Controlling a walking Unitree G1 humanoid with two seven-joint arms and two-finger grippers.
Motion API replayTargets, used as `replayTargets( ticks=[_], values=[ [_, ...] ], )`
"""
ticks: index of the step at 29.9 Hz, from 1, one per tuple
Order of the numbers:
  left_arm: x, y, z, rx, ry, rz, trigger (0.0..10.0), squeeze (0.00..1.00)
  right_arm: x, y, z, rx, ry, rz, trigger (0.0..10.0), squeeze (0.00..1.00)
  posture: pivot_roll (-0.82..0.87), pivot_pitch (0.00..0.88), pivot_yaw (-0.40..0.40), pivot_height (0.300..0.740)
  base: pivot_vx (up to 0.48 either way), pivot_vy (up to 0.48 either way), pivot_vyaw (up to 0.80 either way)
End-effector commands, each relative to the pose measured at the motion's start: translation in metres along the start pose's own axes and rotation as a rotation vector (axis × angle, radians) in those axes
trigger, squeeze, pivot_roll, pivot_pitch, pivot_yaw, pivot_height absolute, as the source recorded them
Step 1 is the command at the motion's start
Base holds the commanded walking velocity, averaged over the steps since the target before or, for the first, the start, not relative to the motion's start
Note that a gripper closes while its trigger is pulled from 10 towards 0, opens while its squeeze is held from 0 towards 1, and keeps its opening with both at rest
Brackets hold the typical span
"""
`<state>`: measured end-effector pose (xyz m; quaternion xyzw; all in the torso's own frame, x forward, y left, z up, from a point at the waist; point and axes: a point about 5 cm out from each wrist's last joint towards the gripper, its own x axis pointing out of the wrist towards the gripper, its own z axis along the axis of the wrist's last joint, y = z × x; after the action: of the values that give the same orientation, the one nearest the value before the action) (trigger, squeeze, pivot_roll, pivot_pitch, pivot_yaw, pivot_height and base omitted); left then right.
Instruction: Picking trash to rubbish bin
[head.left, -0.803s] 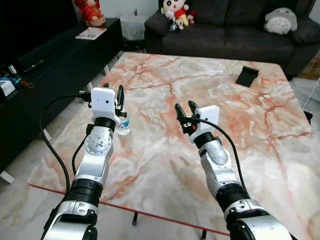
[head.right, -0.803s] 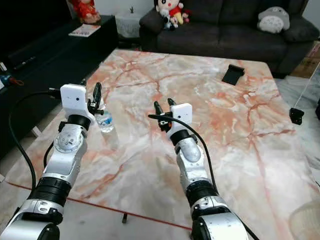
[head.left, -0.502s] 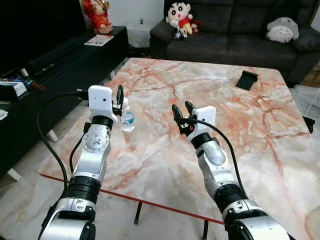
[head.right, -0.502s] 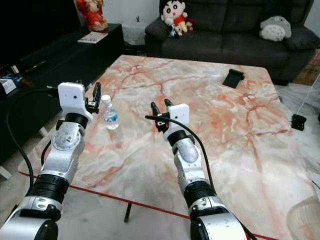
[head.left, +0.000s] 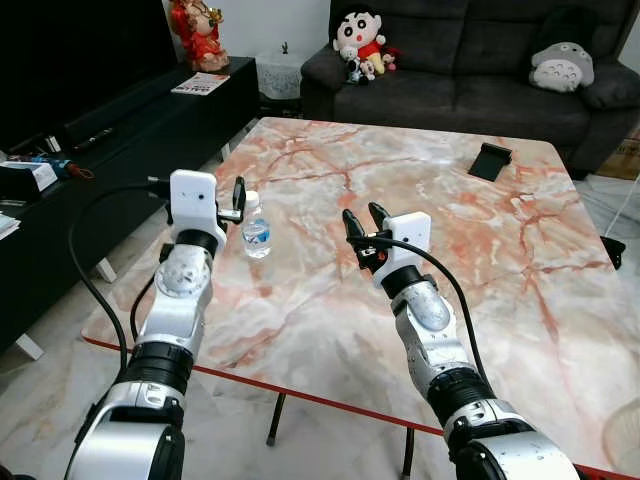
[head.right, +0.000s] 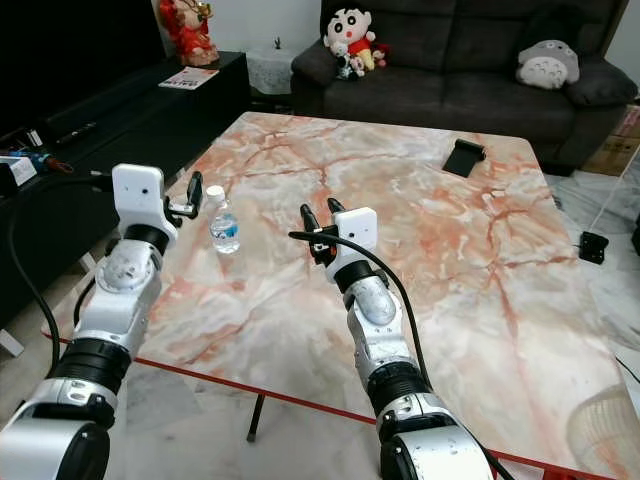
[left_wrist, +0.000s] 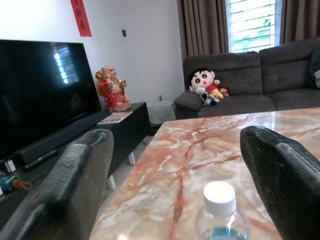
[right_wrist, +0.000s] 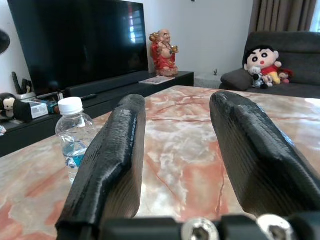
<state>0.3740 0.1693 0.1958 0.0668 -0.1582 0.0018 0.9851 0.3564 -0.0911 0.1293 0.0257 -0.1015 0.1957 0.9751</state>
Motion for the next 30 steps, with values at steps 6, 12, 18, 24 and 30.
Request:
replayTargets(
  ticks=[6,12,18,24,30],
  values=[
    [0.007,0.001,0.000,-0.002,0.018,-0.010,10.0,1.00,-0.002,0.001,-0.001,-0.006,0.003,0.007,10.0,0.00,0.04,0.036,0.018,0.740,0.000,0.000,0.00],
    [0.009,0.002,-0.001,0.004,0.028,-0.002,10.0,1.00,-0.004,0.001,-0.003,-0.007,0.006,0.007,10.0,0.00,0.03,0.047,0.018,0.740,0.000,0.000,0.00],
    [0.012,-0.001,0.000,0.015,0.028,-0.008,10.0,1.00,-0.008,0.002,-0.006,-0.005,0.013,0.008,10.0,0.00,0.03,0.063,0.018,0.740,0.000,0.000,0.00],
    [0.014,-0.002,0.000,0.037,0.036,-0.008,10.0,0.00,-0.010,0.003,-0.006,-0.002,0.013,0.009,10.0,0.00,0.02,0.079,0.020,0.740,0.000,0.000,0.00],
    [0.021,0.001,-0.002,0.061,0.080,0.009,10.0,0.00,-0.015,0.005,-0.010,0.004,0.018,0.012,10.0,0.00,0.01,0.101,0.021,0.740,0.000,0.000,0.00]
  ],
)
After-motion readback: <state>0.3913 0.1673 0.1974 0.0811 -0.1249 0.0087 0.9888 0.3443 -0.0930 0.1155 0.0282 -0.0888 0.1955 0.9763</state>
